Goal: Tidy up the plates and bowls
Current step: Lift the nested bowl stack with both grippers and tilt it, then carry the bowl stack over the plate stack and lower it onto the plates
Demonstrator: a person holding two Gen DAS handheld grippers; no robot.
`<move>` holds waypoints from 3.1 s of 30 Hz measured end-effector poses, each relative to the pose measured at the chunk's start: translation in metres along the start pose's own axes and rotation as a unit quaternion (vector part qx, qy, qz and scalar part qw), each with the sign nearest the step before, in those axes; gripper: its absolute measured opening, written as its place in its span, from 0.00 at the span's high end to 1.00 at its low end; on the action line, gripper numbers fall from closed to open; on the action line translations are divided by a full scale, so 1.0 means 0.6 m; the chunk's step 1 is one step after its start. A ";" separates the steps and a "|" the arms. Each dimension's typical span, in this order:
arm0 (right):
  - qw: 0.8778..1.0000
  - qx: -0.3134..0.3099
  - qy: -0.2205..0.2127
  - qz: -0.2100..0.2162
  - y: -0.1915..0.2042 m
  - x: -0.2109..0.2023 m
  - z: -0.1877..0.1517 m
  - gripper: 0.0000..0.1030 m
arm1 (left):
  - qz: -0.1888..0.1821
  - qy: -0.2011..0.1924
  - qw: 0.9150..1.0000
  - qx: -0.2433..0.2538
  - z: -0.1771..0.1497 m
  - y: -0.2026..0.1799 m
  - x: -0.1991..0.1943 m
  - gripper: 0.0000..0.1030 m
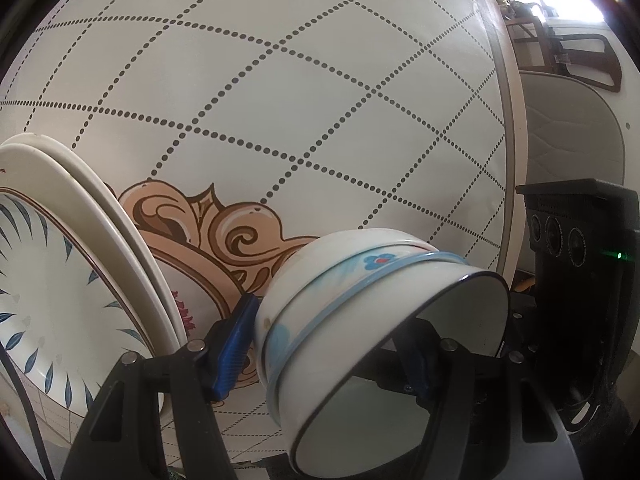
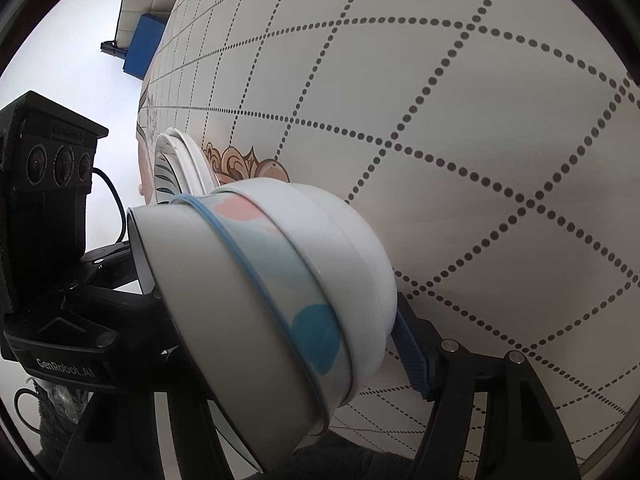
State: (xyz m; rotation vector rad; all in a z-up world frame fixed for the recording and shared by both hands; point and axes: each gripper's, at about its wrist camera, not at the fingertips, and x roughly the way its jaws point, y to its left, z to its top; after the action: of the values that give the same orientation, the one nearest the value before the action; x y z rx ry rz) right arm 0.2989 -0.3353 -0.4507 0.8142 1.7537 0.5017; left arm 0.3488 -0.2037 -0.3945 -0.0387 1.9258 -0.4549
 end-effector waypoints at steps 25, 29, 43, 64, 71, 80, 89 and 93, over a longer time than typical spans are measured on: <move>0.997 -0.028 -0.031 -0.063 0.047 -0.033 0.002 0.32 | -0.032 -0.050 0.998 -0.012 -0.013 0.041 -0.051 0.38; 0.997 -0.023 -0.044 -0.060 0.046 -0.042 -0.007 0.32 | -0.030 -0.059 0.998 -0.003 -0.014 0.036 -0.060 0.38; 0.994 -0.047 -0.078 -0.063 0.106 -0.095 -0.025 0.32 | -0.022 -0.092 0.995 0.020 -0.028 0.022 -0.128 0.38; 0.989 -0.126 -0.056 -0.060 0.330 -0.006 -0.020 0.32 | -0.014 -0.145 0.989 -0.028 -0.074 0.184 -0.234 0.38; 0.988 -0.140 -0.036 -0.062 0.350 0.048 -0.021 0.32 | -0.017 -0.147 0.988 -0.049 -0.085 0.261 -0.234 0.39; 0.986 -0.146 -0.030 -0.069 0.361 0.106 0.013 0.32 | -0.025 -0.150 0.987 -0.053 -0.071 0.314 -0.217 0.39; 0.985 -0.148 -0.037 -0.079 0.371 0.154 0.045 0.32 | -0.033 -0.152 0.987 -0.051 -0.062 0.335 -0.194 0.38; 0.985 -0.149 -0.034 -0.083 0.367 0.168 0.046 0.32 | -0.035 -0.152 0.986 -0.052 -0.069 0.344 -0.185 0.38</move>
State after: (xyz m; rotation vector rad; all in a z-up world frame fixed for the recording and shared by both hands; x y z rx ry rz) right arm 0.3680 -0.1143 -0.3753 0.4658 1.6170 0.5989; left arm 0.3935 0.0259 -0.3510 -0.2318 1.6494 -0.3715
